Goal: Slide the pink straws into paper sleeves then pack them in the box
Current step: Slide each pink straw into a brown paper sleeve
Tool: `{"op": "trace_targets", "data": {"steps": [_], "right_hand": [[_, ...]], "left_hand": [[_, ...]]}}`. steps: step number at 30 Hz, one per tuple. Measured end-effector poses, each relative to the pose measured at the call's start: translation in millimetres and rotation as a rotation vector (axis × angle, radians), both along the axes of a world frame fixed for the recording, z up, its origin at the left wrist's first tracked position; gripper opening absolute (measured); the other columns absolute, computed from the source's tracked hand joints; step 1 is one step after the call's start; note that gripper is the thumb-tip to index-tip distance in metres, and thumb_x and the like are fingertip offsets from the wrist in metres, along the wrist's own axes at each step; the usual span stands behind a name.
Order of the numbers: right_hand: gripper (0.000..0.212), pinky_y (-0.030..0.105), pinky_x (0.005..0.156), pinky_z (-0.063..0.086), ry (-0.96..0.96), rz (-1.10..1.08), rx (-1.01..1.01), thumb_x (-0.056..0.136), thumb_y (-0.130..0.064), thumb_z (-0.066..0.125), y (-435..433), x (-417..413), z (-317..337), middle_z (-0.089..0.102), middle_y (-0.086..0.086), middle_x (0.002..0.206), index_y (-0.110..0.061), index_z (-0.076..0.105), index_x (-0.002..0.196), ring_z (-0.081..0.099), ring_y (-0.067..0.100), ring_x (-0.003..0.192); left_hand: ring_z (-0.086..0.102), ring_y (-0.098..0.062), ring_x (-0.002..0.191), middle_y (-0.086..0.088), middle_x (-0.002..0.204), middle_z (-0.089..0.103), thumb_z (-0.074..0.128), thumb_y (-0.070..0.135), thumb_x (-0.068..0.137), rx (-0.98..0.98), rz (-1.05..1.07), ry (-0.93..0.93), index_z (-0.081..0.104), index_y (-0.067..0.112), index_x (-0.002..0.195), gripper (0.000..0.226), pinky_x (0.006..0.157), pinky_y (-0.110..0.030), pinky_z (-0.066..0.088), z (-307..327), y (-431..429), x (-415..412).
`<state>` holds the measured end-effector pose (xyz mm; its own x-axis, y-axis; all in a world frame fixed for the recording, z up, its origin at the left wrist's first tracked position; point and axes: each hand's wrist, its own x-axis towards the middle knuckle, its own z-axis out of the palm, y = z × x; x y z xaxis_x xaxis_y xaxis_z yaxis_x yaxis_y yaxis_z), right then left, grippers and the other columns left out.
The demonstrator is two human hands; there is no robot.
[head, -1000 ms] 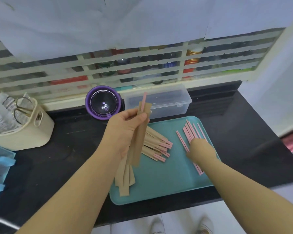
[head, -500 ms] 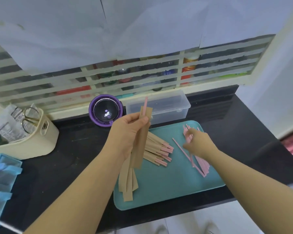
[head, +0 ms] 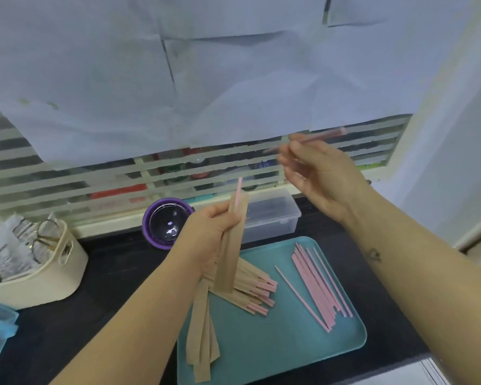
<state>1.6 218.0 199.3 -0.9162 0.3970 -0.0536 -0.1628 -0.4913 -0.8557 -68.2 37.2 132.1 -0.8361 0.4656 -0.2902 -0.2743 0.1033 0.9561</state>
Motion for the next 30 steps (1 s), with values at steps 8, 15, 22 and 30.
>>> {"op": "trace_targets", "data": {"steps": [8, 15, 22, 30], "right_hand": [[0.015, 0.015, 0.063, 0.052, -0.041, -0.151, 0.439, 0.09, -0.016, 0.061, -14, 1, -7, 0.063, 0.001, 0.068, -0.004, 0.069, 0.091, 0.059, 0.003, 0.06], [0.009, 0.019, 0.065, 0.056, -0.052, -0.212, 0.562, 0.09, -0.015, 0.061, -13, -5, -6, 0.065, 0.005, 0.071, -0.008, 0.066, 0.088, 0.06, 0.006, 0.061], [0.006, 0.019, 0.063, 0.054, -0.069, -0.14, 0.584, 0.089, -0.012, 0.062, -15, -9, -9, 0.063, 0.006, 0.069, -0.007, 0.065, 0.09, 0.06, 0.009, 0.059], [0.074, 0.019, 0.066, 0.055, -0.082, -0.004, 0.873, 0.086, -0.01, 0.066, -19, 1, -8, 0.065, 0.007, 0.07, -0.029, 0.024, 0.144, 0.064, 0.008, 0.062]], "left_hand": [[0.063, -0.018, 0.083, -0.001, 0.088, 0.071, 0.06, 0.006, 0.089, 0.032, -0.075, -0.035, 0.067, 0.013, 0.111, 0.024, 0.082, -0.037, 0.051, 5, 4, 5], [0.067, -0.007, 0.068, 0.002, 0.079, 0.072, 0.057, 0.003, 0.09, 0.093, -0.145, -0.068, 0.064, 0.007, 0.113, 0.025, 0.067, -0.022, 0.053, 13, 1, 13], [0.068, -0.008, 0.072, -0.001, 0.082, 0.074, 0.058, 0.002, 0.089, 0.14, -0.171, -0.088, 0.067, 0.008, 0.108, 0.023, 0.064, -0.02, 0.054, 14, -4, 16], [0.069, -0.01, 0.075, -0.004, 0.085, 0.074, 0.058, -0.001, 0.087, 0.2, -0.202, -0.137, 0.066, 0.004, 0.11, 0.025, 0.065, -0.019, 0.055, 18, 1, 22]]}}
